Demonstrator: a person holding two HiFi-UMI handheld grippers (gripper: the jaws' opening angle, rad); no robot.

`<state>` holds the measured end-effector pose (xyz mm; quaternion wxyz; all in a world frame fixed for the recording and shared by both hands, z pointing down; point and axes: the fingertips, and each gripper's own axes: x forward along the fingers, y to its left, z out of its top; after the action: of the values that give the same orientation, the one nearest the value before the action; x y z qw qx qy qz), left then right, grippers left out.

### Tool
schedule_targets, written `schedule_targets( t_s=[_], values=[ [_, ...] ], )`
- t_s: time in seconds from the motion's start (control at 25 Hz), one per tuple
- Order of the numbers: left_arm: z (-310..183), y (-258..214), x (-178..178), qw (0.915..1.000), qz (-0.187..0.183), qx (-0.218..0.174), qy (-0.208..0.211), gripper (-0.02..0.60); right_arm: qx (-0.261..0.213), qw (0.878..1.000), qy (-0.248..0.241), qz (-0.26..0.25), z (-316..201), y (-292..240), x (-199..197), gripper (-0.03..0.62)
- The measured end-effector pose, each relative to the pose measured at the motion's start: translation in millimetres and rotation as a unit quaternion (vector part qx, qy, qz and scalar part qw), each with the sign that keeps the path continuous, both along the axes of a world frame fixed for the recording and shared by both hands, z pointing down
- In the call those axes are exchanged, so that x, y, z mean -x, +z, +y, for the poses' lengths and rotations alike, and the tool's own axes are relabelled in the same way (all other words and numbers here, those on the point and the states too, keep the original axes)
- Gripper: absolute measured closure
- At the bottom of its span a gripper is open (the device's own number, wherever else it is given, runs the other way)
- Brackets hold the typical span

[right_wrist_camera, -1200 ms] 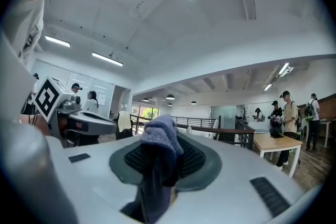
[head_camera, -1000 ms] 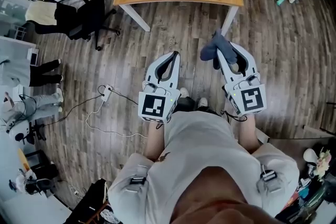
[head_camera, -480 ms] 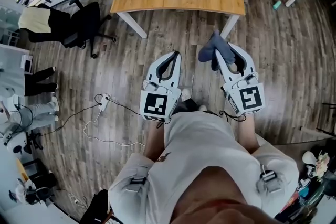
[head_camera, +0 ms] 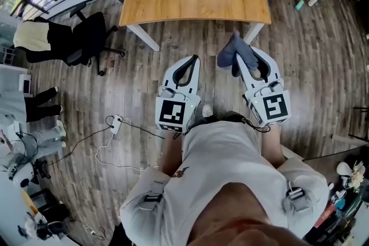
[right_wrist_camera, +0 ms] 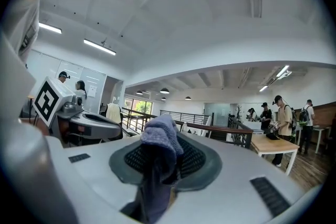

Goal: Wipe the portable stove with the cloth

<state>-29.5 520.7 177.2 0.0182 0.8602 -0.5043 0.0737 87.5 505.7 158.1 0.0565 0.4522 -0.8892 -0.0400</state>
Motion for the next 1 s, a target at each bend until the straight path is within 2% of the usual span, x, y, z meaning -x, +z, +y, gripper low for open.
schedule_targets(
  t_s=[0.48, 1.0],
  values=[
    [-63.7, 14.7, -0.4, 0.9996, 0.008, 0.020, 0.017, 0.561, 0.027, 1.000, 0.015, 0.002, -58.8, 18.6, -1.2, 0.477],
    [-166.3, 8.7, -14.5, 0.9998, 0.002, 0.017, -0.012, 0.561, 0.022, 1.000, -0.020, -0.010, -169.2, 17.2, -11.7, 0.477]
  ],
)
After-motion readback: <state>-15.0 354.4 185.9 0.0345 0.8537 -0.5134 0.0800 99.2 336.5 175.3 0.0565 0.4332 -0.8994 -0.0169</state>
